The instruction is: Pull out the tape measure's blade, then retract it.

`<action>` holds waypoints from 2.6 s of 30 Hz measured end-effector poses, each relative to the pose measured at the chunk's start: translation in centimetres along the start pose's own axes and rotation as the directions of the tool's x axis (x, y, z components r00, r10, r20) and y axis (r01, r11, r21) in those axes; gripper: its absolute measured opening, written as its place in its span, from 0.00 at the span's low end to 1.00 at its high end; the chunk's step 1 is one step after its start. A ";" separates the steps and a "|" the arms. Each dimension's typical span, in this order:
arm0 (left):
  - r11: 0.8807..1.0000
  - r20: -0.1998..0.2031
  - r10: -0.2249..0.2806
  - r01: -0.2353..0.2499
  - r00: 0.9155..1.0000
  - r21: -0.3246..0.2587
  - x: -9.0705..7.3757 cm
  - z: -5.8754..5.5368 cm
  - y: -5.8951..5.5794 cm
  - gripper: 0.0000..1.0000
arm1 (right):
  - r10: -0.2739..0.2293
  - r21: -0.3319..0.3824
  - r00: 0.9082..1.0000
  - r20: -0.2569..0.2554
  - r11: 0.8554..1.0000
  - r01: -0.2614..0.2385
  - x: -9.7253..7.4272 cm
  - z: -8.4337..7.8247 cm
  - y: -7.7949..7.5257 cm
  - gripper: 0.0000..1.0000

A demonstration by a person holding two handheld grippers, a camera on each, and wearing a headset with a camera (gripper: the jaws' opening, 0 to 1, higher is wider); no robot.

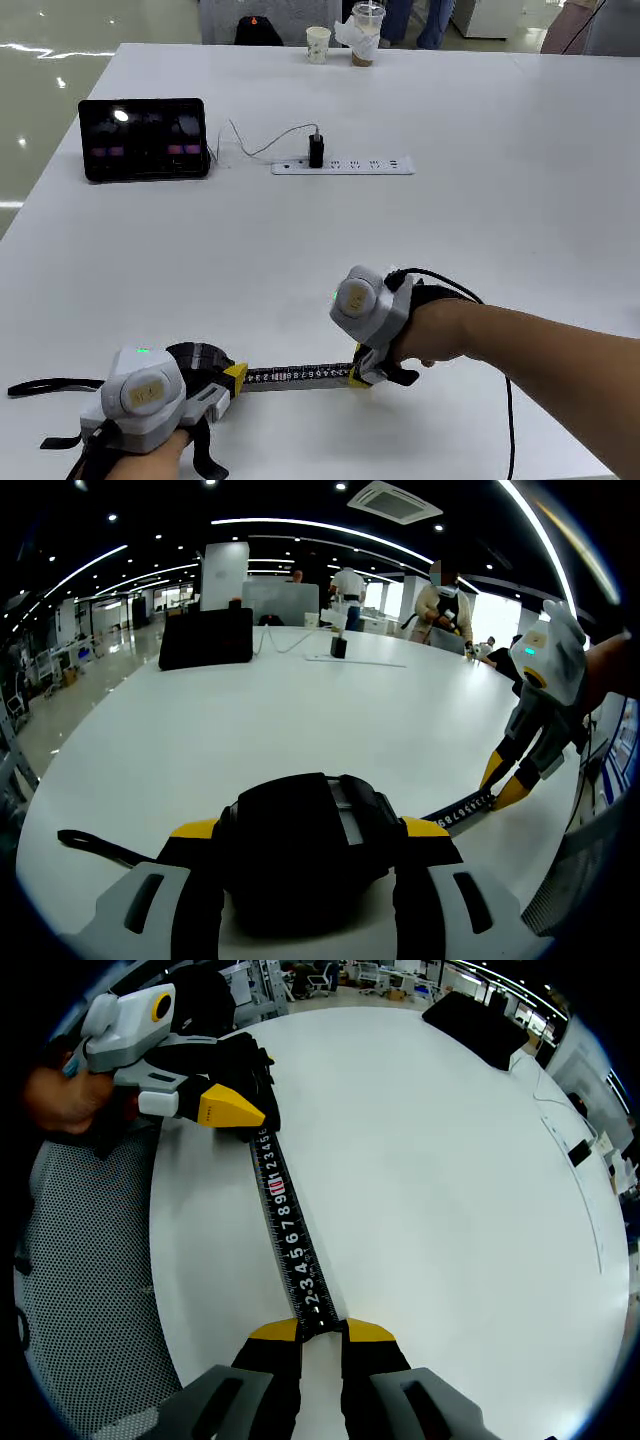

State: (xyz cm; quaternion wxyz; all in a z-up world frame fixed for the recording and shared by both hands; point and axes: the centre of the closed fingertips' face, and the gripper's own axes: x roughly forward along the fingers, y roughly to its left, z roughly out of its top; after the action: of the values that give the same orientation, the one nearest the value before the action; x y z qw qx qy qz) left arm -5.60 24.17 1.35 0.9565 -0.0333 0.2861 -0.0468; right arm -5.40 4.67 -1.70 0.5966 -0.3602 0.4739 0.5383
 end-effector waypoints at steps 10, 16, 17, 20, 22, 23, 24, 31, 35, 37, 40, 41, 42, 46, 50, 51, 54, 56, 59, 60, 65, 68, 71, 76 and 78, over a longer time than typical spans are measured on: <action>1.000 0.000 0.000 0.000 1.000 0.000 0.0 0.0 0.0 0.64 | -0.002 0.001 1.000 0.004 1.000 0.002 0.1 0.2 0.0 0.11; 1.000 0.000 0.000 0.000 1.000 0.000 0.0 0.0 -0.1 0.64 | -0.002 -0.004 1.000 0.002 1.000 0.002 0.1 0.3 0.1 0.11; 1.000 0.000 0.000 0.000 1.000 0.000 0.0 0.0 -0.1 0.64 | -0.001 -0.003 1.000 0.002 1.000 0.001 0.1 0.3 0.1 0.11; 1.000 0.000 0.000 0.000 1.000 0.000 0.0 0.0 -0.1 0.64 | 0.003 0.000 1.000 0.002 1.000 -0.003 0.1 0.4 0.1 0.11; 1.000 0.000 0.000 0.000 1.000 0.000 0.0 0.0 -0.1 0.64 | 0.003 -0.002 1.000 0.001 1.000 -0.003 0.2 0.4 0.1 0.11; 1.000 0.000 0.000 0.000 1.000 0.000 0.0 0.0 -0.1 0.64 | 0.004 -0.003 1.000 0.000 1.000 -0.004 0.2 0.5 0.1 0.11; 1.000 0.000 0.000 0.000 1.000 -0.001 0.0 0.0 -0.1 0.64 | 0.004 -0.003 1.000 -0.001 1.000 -0.004 0.2 0.5 0.1 0.11; 1.000 0.000 0.001 -0.001 1.000 -0.001 0.0 -0.1 -0.1 0.64 | 0.006 0.001 1.000 -0.003 1.000 -0.006 0.2 0.7 0.2 0.11; 1.000 -0.001 -0.001 0.001 1.000 -0.001 0.1 -0.1 -0.1 0.64 | 0.007 0.000 1.000 -0.003 1.000 -0.007 0.3 0.8 0.2 0.11; 1.000 -0.002 -0.002 0.002 1.000 -0.002 0.1 -0.1 -0.1 0.64 | 0.008 0.001 1.000 -0.002 1.000 -0.008 0.3 0.8 0.2 0.11; 1.000 -0.001 -0.001 0.001 1.000 -0.002 0.0 -0.1 -0.1 0.64 | 0.009 0.002 1.000 0.000 1.000 -0.009 0.3 0.9 0.2 0.11; 1.000 -0.001 -0.001 0.001 1.000 -0.002 0.0 -0.1 -0.1 0.64 | 0.008 -0.001 1.000 0.000 1.000 -0.008 0.3 0.9 0.2 0.11; 1.000 -0.001 -0.001 0.001 1.000 -0.002 0.1 -0.1 -0.1 0.64 | 0.008 -0.003 1.000 0.000 1.000 -0.008 0.3 1.0 0.2 0.11; 1.000 -0.001 0.000 0.000 1.000 -0.003 0.1 -0.1 -0.1 0.64 | 0.007 -0.001 1.000 0.001 1.000 -0.007 0.4 1.1 0.2 0.11; 1.000 -0.001 0.000 0.000 1.000 -0.003 0.1 -0.1 -0.1 0.64 | 0.007 -0.003 1.000 0.001 1.000 -0.007 0.4 1.2 0.3 0.11; 1.000 -0.001 0.000 0.000 1.000 -0.004 0.1 -0.1 -0.1 0.64 | 0.008 -0.002 1.000 0.001 1.000 -0.008 0.4 1.2 0.3 0.11; 1.000 -0.001 0.000 0.000 1.000 -0.005 0.1 -0.1 -0.1 0.64 | 0.008 -0.001 1.000 0.004 1.000 -0.008 0.5 1.3 0.3 0.11; 1.000 -0.001 0.000 0.000 1.000 -0.005 0.1 -0.1 -0.1 0.64 | 0.007 -0.002 1.000 0.005 1.000 -0.007 0.5 1.4 0.3 0.11; 1.000 -0.001 0.000 0.000 1.000 -0.006 0.0 -0.1 -0.1 0.64 | 0.007 -0.001 1.000 0.006 1.000 -0.007 0.5 1.4 0.3 0.11; 1.000 -0.001 0.000 0.000 1.000 -0.006 0.0 -0.1 -0.1 0.64 | 0.007 -0.002 1.000 0.006 1.000 -0.007 0.6 1.5 0.3 0.11; 1.000 0.001 -0.001 0.001 1.000 -0.008 0.0 -0.1 -0.1 0.64 | 0.010 0.003 1.000 0.010 1.000 -0.010 0.6 1.6 0.3 0.11; 1.000 0.001 -0.002 0.002 1.000 -0.010 0.0 -0.1 -0.1 0.64 | 0.011 0.004 1.000 0.012 1.000 -0.011 0.6 1.7 0.3 0.11; 1.000 0.000 -0.003 0.003 1.000 -0.014 0.0 -0.1 0.0 0.64 | 0.011 0.002 1.000 0.012 1.000 -0.011 0.7 1.9 0.3 0.11; 1.000 0.000 -0.004 0.004 1.000 -0.016 0.0 0.0 0.0 0.64 | 0.011 0.000 1.000 0.013 1.000 -0.011 0.7 2.1 0.4 0.11; 1.000 0.000 -0.004 0.004 1.000 -0.016 0.0 0.0 0.0 0.64 | 0.011 0.000 1.000 0.014 1.000 -0.011 0.7 2.2 0.4 0.11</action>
State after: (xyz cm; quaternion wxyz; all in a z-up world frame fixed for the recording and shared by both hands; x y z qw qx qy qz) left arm -5.60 24.14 1.33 0.9560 -0.0416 0.2866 -0.0463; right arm -5.42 6.99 -1.72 0.5969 -0.3539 0.4716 0.5441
